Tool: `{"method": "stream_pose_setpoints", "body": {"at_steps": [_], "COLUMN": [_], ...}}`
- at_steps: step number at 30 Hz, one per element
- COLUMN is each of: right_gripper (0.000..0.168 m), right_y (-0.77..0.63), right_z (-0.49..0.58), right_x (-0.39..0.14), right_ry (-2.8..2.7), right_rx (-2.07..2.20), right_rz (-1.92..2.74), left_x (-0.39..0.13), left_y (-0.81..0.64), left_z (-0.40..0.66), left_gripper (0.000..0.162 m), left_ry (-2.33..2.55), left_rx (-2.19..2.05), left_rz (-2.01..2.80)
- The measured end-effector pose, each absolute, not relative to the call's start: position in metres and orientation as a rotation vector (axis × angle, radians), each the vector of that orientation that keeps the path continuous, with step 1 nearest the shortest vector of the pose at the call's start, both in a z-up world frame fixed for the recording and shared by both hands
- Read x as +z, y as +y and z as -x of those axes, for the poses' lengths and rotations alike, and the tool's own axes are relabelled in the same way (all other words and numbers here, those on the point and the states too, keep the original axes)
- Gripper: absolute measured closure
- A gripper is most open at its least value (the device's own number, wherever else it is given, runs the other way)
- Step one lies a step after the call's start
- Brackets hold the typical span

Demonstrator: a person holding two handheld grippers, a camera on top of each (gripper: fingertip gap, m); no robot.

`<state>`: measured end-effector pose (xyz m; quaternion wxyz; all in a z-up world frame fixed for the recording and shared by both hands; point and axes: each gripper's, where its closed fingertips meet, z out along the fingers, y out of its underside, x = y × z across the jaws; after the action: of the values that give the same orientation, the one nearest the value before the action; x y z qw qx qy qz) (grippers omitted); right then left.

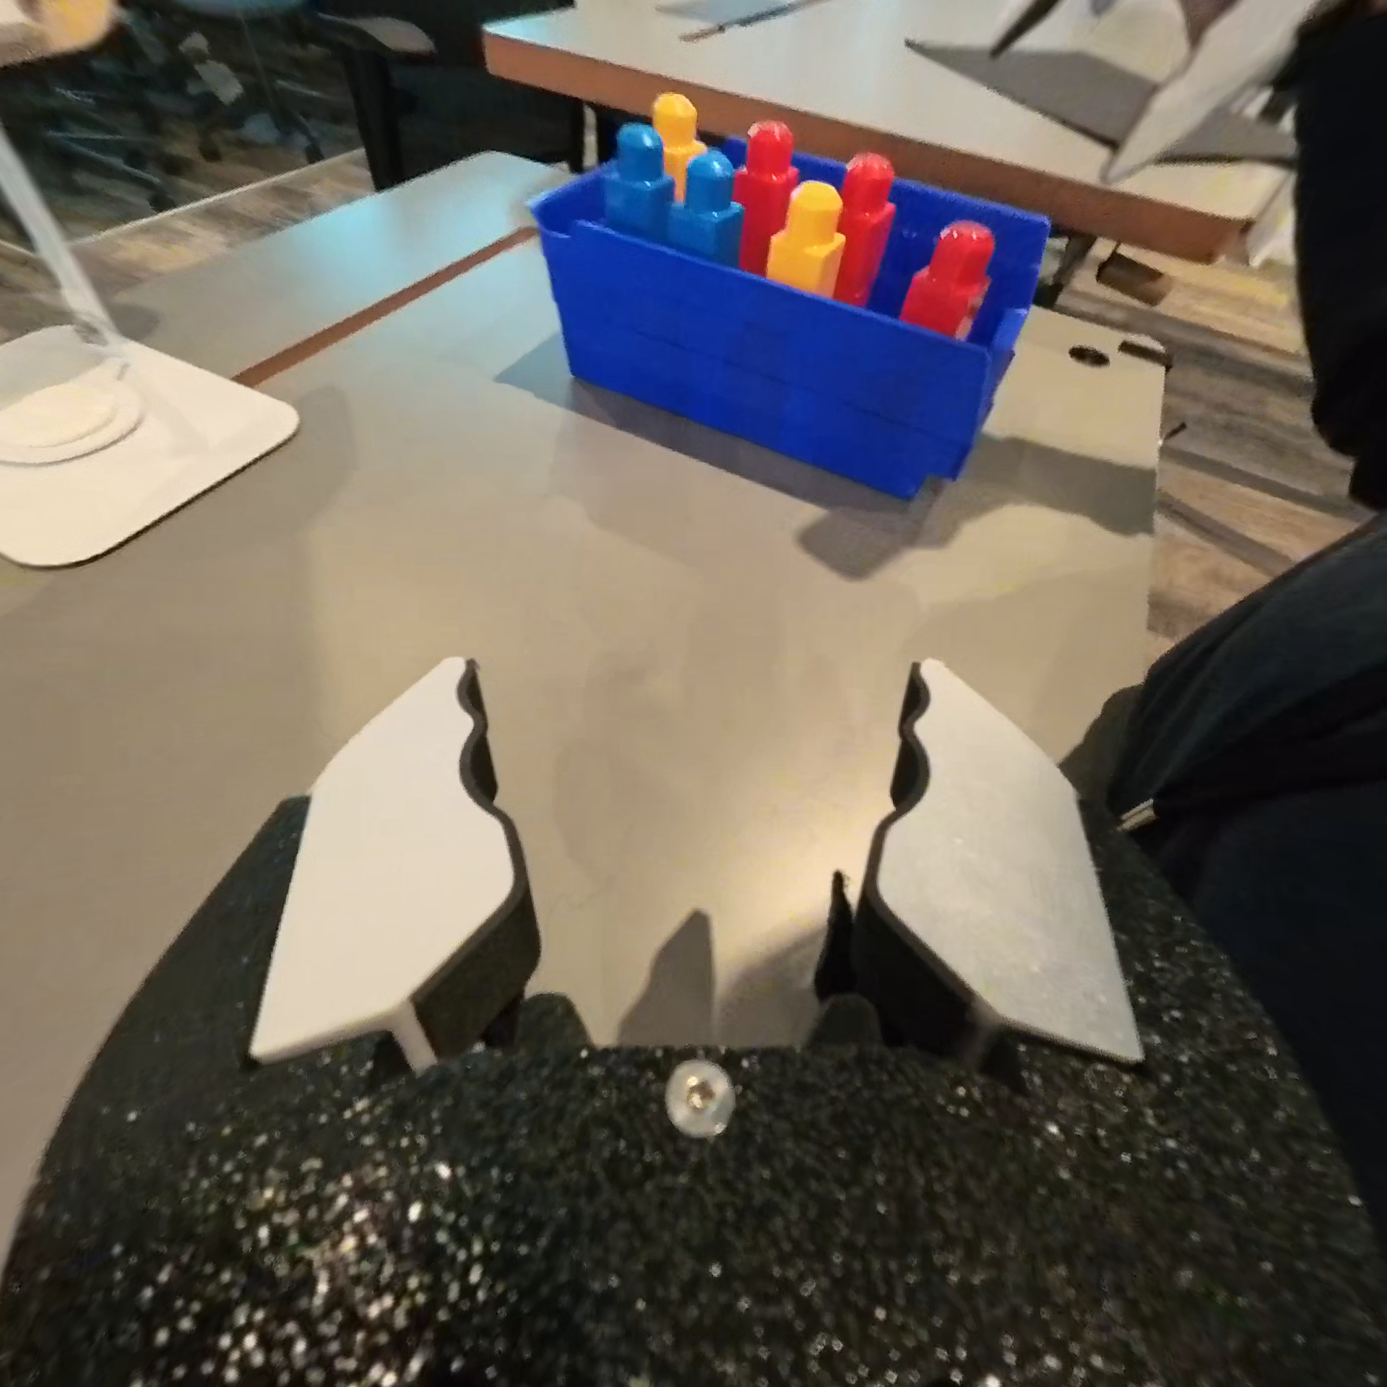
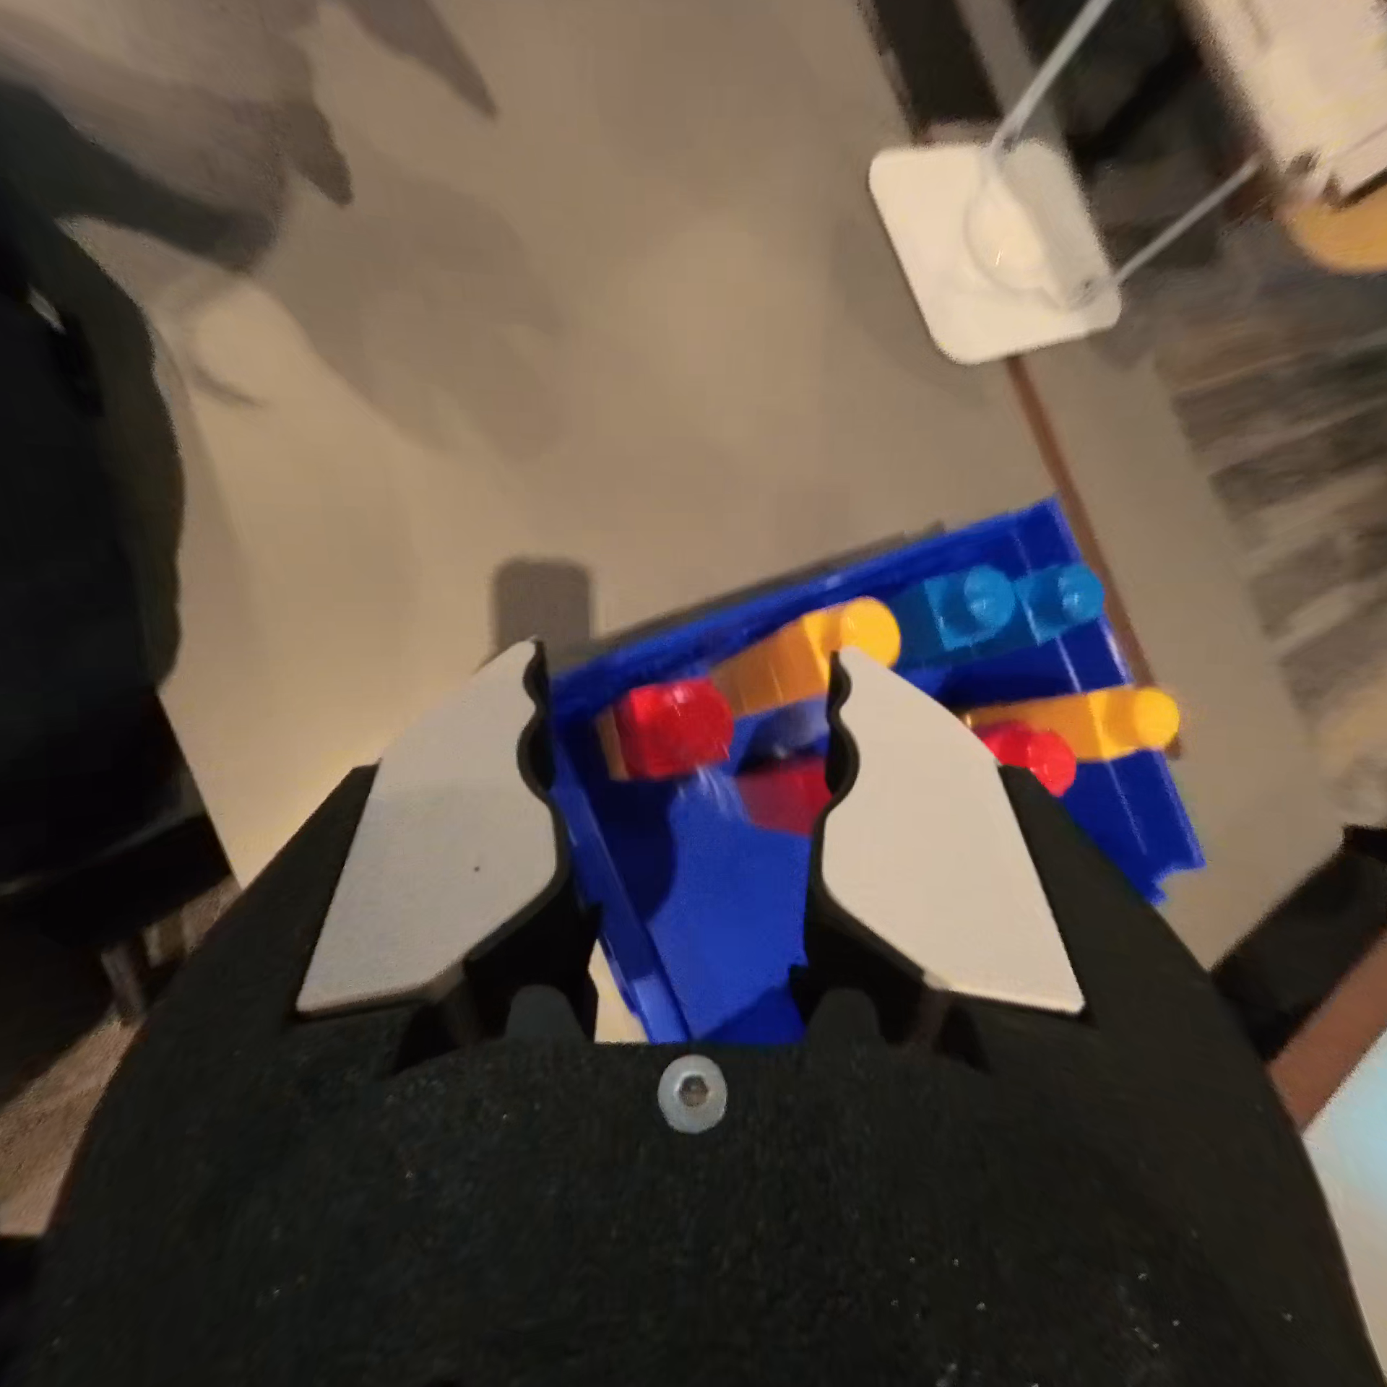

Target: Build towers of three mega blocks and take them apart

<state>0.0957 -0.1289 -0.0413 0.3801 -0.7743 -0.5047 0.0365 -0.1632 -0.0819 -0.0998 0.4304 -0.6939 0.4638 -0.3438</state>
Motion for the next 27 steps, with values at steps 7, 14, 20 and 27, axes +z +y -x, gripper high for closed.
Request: {"method": "stream_pose_setpoints", "body": {"at_steps": [7, 14, 20, 27], "right_gripper": [0.098, 0.115, 0.121, 0.121], "right_y": [-0.125, -0.08, -0.031, -0.012], "right_z": [0.065, 0.168, 0.2, 0.193], "right_x": [-0.048, -0.085, -0.106, -0.121], "right_ry": [-1.247, -1.116, -0.831, -0.728], "right_rx": [0.692, 0.925, 0.979, 0.828], "right_rz": [1.756, 1.567, 1.471, 1.436], "left_x": [-0.073, -0.057, -0.097, -0.171], "left_y": [-0.062, -0.027, 0.055, 0.143], "left_z": [0.23, 0.382, 0.488, 0.565], "left_gripper": [0.085, 0.095, 0.099, 0.096], "left_ry": [0.922, 0.641, 0.803, 1.179], "left_rx": [-0.795, -0.429, -0.152, 0.144], "left_rz": [1.777, 1.923, 2.161, 2.486]}}
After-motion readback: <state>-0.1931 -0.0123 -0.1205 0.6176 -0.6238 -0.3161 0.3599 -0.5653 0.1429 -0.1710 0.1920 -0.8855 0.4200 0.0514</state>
